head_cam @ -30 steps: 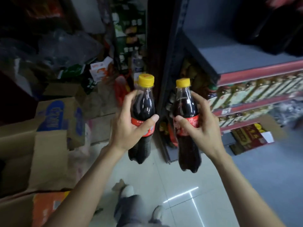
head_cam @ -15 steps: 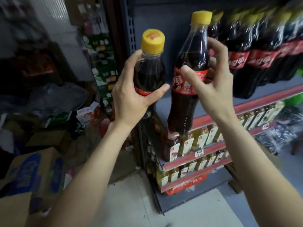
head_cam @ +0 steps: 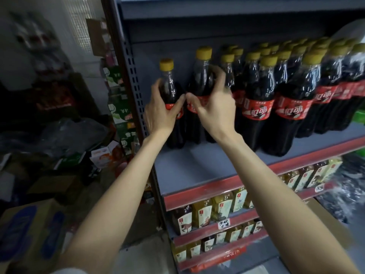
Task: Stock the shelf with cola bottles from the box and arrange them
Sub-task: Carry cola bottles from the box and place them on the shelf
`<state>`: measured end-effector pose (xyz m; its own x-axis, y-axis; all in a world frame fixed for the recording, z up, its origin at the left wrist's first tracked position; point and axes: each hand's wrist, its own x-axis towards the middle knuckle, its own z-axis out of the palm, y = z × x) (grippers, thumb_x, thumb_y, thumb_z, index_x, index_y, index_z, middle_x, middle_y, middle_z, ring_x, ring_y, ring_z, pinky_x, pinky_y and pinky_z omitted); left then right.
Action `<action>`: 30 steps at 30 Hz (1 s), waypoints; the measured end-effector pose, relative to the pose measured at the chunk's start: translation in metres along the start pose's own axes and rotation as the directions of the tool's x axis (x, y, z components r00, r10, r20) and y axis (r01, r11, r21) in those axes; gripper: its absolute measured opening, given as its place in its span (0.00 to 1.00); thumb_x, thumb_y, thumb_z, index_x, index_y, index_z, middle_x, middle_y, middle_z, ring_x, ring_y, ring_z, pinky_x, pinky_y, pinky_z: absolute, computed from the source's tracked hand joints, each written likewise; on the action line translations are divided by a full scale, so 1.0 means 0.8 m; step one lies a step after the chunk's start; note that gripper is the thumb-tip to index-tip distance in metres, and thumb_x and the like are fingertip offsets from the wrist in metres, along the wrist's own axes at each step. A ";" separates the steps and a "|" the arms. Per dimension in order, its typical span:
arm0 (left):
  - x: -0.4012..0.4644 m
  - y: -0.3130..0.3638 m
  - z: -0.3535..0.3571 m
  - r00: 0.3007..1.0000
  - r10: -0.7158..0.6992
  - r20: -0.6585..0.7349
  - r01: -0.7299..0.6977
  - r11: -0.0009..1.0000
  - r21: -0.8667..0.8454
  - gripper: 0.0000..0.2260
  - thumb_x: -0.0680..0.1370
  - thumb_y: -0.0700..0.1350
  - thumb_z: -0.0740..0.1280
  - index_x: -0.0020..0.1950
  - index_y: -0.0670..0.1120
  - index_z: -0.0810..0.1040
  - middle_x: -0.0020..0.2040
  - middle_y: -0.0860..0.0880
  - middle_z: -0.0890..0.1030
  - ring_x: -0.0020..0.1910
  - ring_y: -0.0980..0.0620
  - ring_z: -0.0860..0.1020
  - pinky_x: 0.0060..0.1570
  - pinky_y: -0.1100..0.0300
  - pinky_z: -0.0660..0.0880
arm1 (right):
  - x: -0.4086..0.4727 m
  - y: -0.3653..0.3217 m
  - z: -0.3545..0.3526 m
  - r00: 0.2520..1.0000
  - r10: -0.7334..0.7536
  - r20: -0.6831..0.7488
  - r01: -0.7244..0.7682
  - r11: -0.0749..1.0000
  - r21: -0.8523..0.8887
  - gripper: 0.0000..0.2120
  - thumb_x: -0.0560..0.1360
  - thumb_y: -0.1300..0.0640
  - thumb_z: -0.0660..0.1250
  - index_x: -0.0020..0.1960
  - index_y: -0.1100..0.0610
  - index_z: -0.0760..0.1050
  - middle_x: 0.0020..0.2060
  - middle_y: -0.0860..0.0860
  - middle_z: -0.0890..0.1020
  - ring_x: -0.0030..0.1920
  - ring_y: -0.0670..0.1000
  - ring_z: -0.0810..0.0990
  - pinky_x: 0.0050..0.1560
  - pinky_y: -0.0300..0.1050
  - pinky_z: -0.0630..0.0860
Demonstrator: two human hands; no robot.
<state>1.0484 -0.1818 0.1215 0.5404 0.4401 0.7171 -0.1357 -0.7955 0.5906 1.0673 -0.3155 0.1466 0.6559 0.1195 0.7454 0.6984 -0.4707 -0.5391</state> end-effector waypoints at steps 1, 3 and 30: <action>0.004 -0.005 0.005 1.000 -0.006 -0.012 0.006 1.000 -0.008 0.33 0.74 0.63 0.64 0.72 0.44 0.62 0.69 0.47 0.73 0.62 0.44 0.75 0.51 0.60 0.67 | 0.004 0.003 0.008 1.000 -0.017 0.014 0.017 1.000 -0.002 0.35 0.73 0.46 0.69 0.72 0.61 0.61 0.57 0.60 0.79 0.57 0.64 0.76 0.50 0.54 0.76; 0.013 -0.015 0.013 0.999 -0.009 -0.032 0.008 1.000 -0.020 0.31 0.76 0.58 0.66 0.73 0.43 0.62 0.69 0.46 0.72 0.63 0.45 0.75 0.52 0.63 0.67 | 0.015 0.008 0.024 0.999 -0.035 0.040 0.035 0.999 -0.001 0.35 0.74 0.48 0.68 0.73 0.63 0.59 0.59 0.62 0.77 0.58 0.64 0.76 0.52 0.56 0.76; 0.037 -0.027 0.031 0.974 -0.138 0.179 0.169 0.970 -0.172 0.35 0.77 0.39 0.67 0.78 0.45 0.50 0.78 0.45 0.56 0.76 0.50 0.55 0.71 0.61 0.55 | 0.037 0.019 0.077 0.983 -0.001 0.183 0.001 1.000 -0.001 0.33 0.76 0.68 0.62 0.77 0.61 0.51 0.75 0.65 0.54 0.74 0.66 0.57 0.72 0.57 0.61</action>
<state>1.0882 -0.1621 0.1211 0.6938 0.4642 0.5506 -0.1831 -0.6258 0.7582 1.1149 -0.2650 0.1363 0.6968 0.2782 0.6611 0.6987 -0.4713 -0.5382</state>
